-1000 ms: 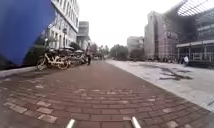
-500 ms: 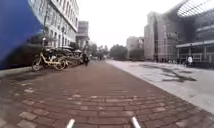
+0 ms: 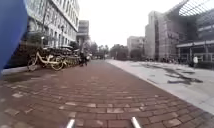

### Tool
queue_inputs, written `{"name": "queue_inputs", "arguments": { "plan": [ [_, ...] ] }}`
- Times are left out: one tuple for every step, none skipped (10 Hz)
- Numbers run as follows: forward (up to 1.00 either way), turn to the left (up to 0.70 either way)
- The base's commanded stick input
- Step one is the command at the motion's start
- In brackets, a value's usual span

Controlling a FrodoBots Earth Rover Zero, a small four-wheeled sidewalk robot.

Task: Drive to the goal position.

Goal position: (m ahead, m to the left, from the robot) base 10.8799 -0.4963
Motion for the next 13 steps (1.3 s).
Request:
{"name": "queue_inputs", "arguments": {
  "plan": [
    [0.7, 0.0],
    [0.7, 0.0],
    [0.7, 0.01],
    [0.7, 0.01],
    [0.7, 0.01],
    [0.7, 0.0],
    [0.7, 0.0],
    [0.7, 0.0],
    [0.7, 0.0],
    [0.7, 0.0],
    [0.7, 0.0],
    [0.7, 0.0],
    [0.7, 0.0]
  ]
}}
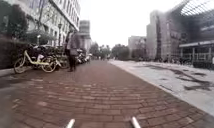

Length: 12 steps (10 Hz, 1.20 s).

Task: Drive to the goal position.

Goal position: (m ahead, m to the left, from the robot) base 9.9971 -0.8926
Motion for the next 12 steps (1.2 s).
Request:
{"name": "queue_inputs", "arguments": {
  "plan": [
    [0.7, 0.0],
    [0.7, 0.0],
    [0.7, -0.01],
    [0.7, -0.01],
    [0.7, 0.0],
    [0.7, 0.01],
    [0.7, 0.01],
    [0.7, 0.0],
    [0.7, 0.0],
    [0.7, 0.01],
    [0.7, 0.01],
    [0.7, 0.0]
  ]
}}
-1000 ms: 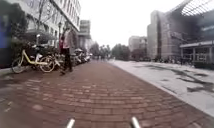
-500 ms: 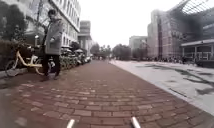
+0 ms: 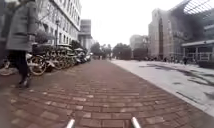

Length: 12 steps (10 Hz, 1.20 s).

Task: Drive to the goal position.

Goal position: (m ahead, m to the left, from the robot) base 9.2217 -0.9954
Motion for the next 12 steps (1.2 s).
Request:
{"name": "queue_inputs", "arguments": {
  "plan": [
    [0.7, 0.0],
    [0.7, 0.0],
    [0.7, 0.0],
    [0.7, 0.0],
    [0.7, 0.0],
    [0.7, 0.0],
    [0.7, 0.0],
    [0.7, 0.0],
    [0.7, 0.0],
    [0.7, 0.0],
    [0.7, 0.0],
    [0.7, 0.0]
  ]
}}
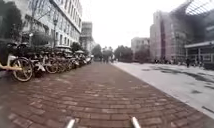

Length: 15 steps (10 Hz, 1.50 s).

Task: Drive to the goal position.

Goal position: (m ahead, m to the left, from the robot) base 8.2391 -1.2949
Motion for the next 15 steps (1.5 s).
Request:
{"name": "queue_inputs", "arguments": {
  "plan": [
    [0.7, -0.01],
    [0.7, -0.11],
    [0.7, -0.1],
    [0.7, -0.03],
    [0.7, 0.03],
    [0.7, 0.05],
    [0.7, 0.05],
    [0.7, 0.05],
    [0.7, 0.04],
    [0.7, 0.04],
    [0.7, -0.04],
    [0.7, -0.13],
    [0.7, -0.09],
    [0.7, -0.04],
    [0.7, 0.0]
  ]
}}
